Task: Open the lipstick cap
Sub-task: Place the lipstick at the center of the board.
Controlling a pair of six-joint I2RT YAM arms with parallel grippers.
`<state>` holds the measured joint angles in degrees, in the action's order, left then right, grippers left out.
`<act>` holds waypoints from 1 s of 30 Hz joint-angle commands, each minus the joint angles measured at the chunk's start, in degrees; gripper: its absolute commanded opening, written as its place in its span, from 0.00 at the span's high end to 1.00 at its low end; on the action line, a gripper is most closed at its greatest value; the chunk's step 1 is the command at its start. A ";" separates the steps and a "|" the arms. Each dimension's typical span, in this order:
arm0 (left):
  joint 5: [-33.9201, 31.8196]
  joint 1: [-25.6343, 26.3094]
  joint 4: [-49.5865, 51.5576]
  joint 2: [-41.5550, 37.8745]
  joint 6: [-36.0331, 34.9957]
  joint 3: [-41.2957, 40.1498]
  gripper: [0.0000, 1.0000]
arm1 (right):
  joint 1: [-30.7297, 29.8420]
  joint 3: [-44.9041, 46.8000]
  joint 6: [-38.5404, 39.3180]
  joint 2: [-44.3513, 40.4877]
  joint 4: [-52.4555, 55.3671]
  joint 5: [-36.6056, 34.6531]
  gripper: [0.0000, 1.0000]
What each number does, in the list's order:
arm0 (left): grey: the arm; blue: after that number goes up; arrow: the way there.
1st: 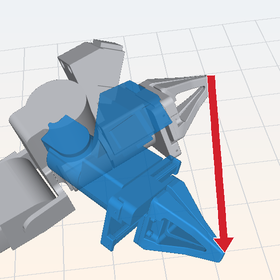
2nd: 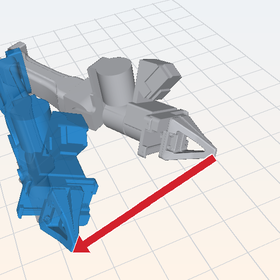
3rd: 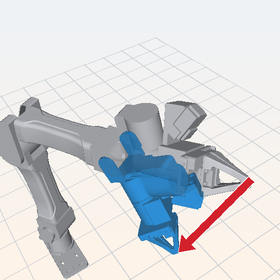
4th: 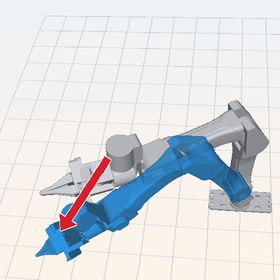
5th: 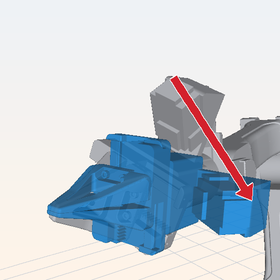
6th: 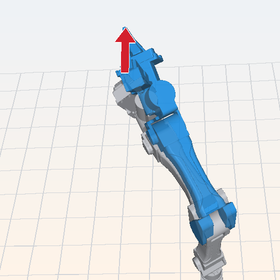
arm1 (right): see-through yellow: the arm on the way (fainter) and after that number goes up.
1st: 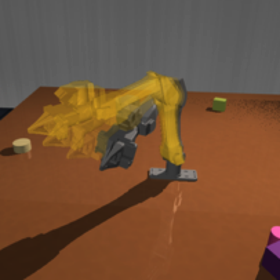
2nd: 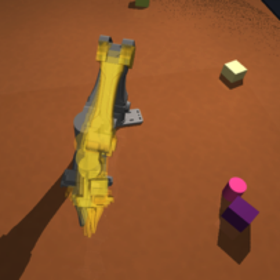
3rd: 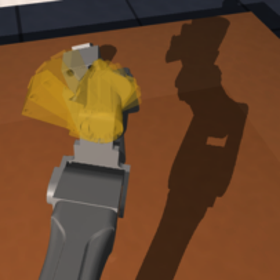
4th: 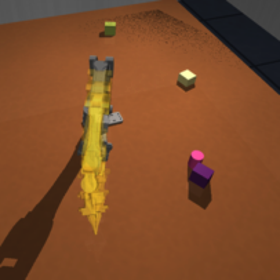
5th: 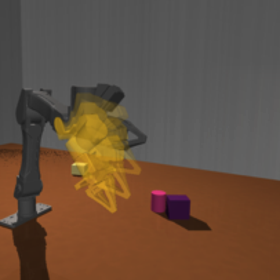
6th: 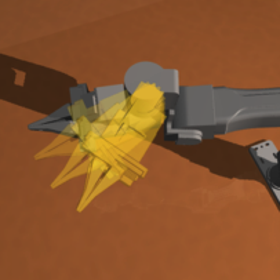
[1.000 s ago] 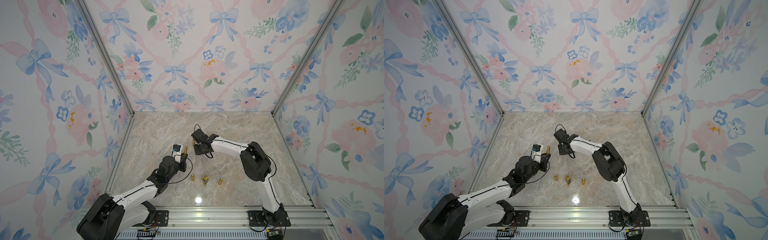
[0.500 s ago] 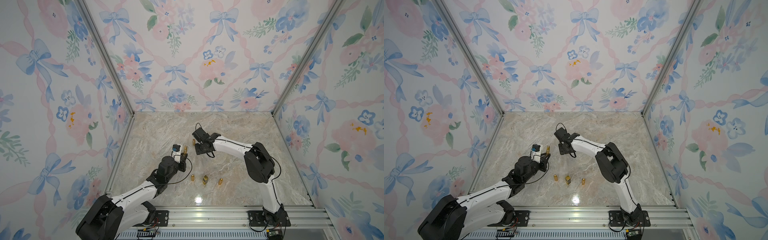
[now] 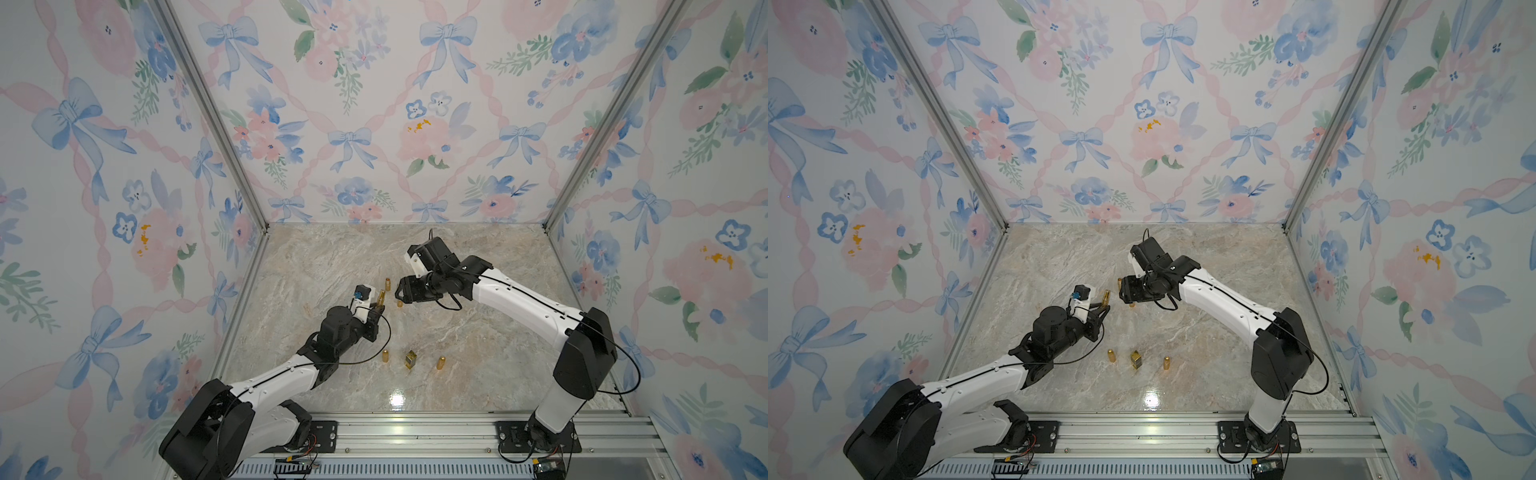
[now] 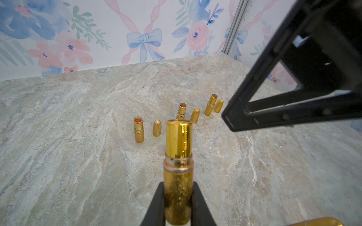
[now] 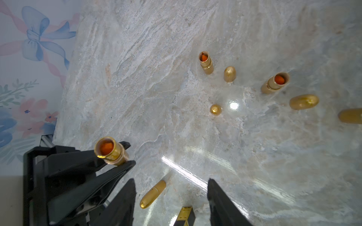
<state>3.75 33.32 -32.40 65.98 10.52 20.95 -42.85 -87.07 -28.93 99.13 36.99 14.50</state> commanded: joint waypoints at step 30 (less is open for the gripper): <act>7.26 -0.27 -2.83 -1.35 -3.14 0.02 1.00 | -0.51 -4.84 -2.19 7.06 -3.81 12.04 0.67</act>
<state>10.20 33.32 -33.85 65.39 8.56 21.26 -42.85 -89.71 -32.77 104.73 31.31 26.61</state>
